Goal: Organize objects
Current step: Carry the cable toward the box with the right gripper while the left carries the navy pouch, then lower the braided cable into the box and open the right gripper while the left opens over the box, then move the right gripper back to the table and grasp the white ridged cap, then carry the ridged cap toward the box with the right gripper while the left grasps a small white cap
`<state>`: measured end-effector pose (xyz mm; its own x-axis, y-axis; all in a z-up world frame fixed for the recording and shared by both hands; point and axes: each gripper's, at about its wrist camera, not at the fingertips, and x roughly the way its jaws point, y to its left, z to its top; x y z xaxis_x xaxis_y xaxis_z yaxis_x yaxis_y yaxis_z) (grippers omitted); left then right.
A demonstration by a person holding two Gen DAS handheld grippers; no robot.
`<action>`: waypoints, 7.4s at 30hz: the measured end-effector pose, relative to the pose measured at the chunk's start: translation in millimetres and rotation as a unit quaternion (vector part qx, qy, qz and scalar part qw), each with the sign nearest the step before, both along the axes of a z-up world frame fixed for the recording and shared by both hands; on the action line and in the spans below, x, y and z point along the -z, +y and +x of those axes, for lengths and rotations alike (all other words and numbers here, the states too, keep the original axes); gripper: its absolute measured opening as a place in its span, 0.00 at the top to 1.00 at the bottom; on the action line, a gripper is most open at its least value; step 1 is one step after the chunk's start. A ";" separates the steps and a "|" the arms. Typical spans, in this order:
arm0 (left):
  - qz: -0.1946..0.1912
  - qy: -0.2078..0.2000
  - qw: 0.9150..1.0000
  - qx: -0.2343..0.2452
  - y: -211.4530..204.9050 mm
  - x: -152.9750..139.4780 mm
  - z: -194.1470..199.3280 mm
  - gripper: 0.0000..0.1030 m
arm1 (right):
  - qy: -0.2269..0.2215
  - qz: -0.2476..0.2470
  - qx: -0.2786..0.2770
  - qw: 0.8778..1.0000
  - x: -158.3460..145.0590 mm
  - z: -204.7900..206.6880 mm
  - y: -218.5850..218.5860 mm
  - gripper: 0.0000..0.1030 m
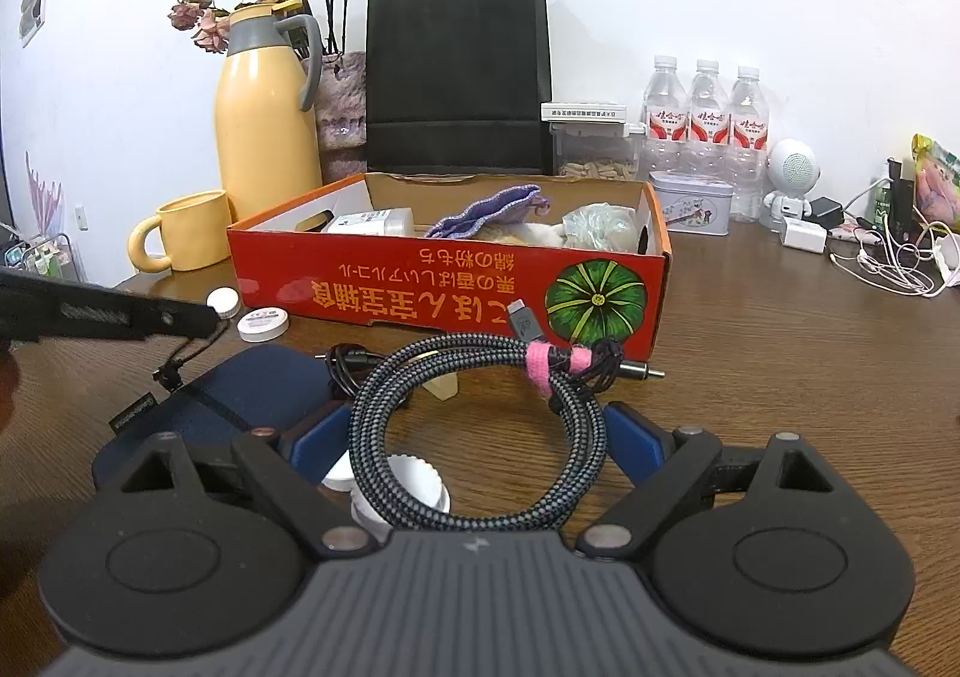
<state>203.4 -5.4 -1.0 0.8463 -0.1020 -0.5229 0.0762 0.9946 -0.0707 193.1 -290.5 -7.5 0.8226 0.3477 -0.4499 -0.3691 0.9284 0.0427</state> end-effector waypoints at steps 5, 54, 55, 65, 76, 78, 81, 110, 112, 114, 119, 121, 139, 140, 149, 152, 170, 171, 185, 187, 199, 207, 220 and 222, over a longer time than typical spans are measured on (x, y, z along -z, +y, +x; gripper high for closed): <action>-0.015 -0.020 1.000 -0.009 11.7 -14.0 -10.3 1.00 | -0.001 0.000 -0.001 1.000 -0.3 -0.6 0.5 0.12; -0.046 -0.076 0.996 -0.017 -8.6 -64.4 129.7 1.00 | -0.052 0.002 -0.027 0.998 -72.4 128.7 54.2 0.12; -0.045 -0.074 0.996 -0.017 -8.9 -63.2 135.3 1.00 | -0.050 0.001 -0.027 0.998 -71.7 133.1 54.7 0.12; -0.022 -0.060 0.998 -0.006 -13.3 -48.5 175.5 1.00 | -0.020 -0.007 -0.026 0.999 -58.2 178.4 57.1 0.12; 0.008 -0.050 0.998 -0.023 -18.5 -35.8 189.0 0.89 | -0.001 -0.025 -0.016 1.000 -46.9 199.2 59.3 0.09; 0.010 -0.044 0.999 -0.028 -17.3 -33.6 190.3 0.60 | 0.001 -0.029 -0.013 1.000 -45.4 198.8 59.5 0.00; 0.011 -0.043 0.998 -0.044 -14.6 -30.2 191.5 0.02 | 0.001 -0.032 -0.006 0.999 -45.0 197.0 58.5 0.00; 0.015 -0.067 0.995 -0.068 -0.3 -35.2 134.2 0.01 | -0.032 -0.038 0.007 0.999 -53.7 148.0 47.9 0.00; 0.014 -0.065 0.995 -0.070 2.6 -35.4 124.5 0.01 | -0.034 -0.039 0.007 0.999 -54.2 138.0 46.4 0.00; 0.015 -0.063 0.995 -0.073 5.5 -35.1 114.3 0.01 | -0.035 -0.038 0.006 0.999 -54.5 127.5 44.8 0.00; 0.022 -0.063 0.995 -0.076 11.7 -32.4 88.4 0.00 | -0.036 -0.039 0.005 0.999 -52.7 103.2 42.1 0.00; 0.024 -0.066 0.995 -0.077 14.7 -29.3 77.5 0.00 | -0.038 -0.038 0.008 0.999 -49.5 92.3 40.0 0.00; 0.051 -0.002 0.995 -0.088 51.3 5.9 9.7 0.00 | 0.020 -0.053 0.007 0.998 -9.0 16.1 16.0 0.00; 0.053 0.002 0.995 -0.088 55.1 7.6 9.0 0.00 | 0.025 -0.054 0.005 0.998 -6.9 12.5 15.1 0.00; 0.081 0.040 0.991 -0.094 82.6 22.0 16.9 0.00 | 0.073 -0.066 -0.028 0.995 9.7 -0.7 18.0 0.08; 0.082 0.046 0.992 -0.089 87.1 23.3 28.7 0.00 | 0.085 -0.060 -0.029 0.994 11.8 3.2 19.8 0.24; 0.105 0.024 0.990 -0.092 77.5 32.8 81.8 0.01 | 0.060 -0.030 0.042 0.997 9.5 29.5 4.8 0.61; 0.107 0.023 0.990 -0.091 75.9 33.3 83.1 0.01 | 0.058 -0.030 0.047 0.997 9.2 32.1 3.5 0.61; 0.121 0.041 0.990 -0.057 54.1 42.7 104.1 0.73 | 0.053 -0.037 0.051 0.997 9.8 37.0 5.4 0.61; 0.111 0.041 0.992 -0.047 54.5 42.8 101.1 0.74 | 0.053 -0.037 0.052 0.997 9.6 36.7 5.8 0.61; 0.041 -0.005 0.997 -0.061 70.4 20.1 56.2 0.74 | 0.041 -0.025 0.053 0.997 7.2 31.7 2.0 0.61; 0.027 -0.041 0.998 -0.050 53.8 10.8 12.8 0.74 | 0.024 -0.021 0.048 0.998 4.1 25.9 2.0 0.61; 0.007 -0.058 0.998 -0.022 13.4 -0.8 -4.6 0.74 | -0.015 -0.011 0.025 1.000 -6.6 11.4 7.4 0.61; 0.007 -0.058 0.998 -0.016 5.4 -6.7 -0.4 0.74 | -0.022 -0.007 0.021 1.000 -12.2 10.3 8.9 0.61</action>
<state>202.9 0.0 5.7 0.9041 -0.0670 -0.4220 0.0514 0.9975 -0.0484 203.4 -281.6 4.8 0.8554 0.3071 -0.4172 -0.3316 0.9433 0.0145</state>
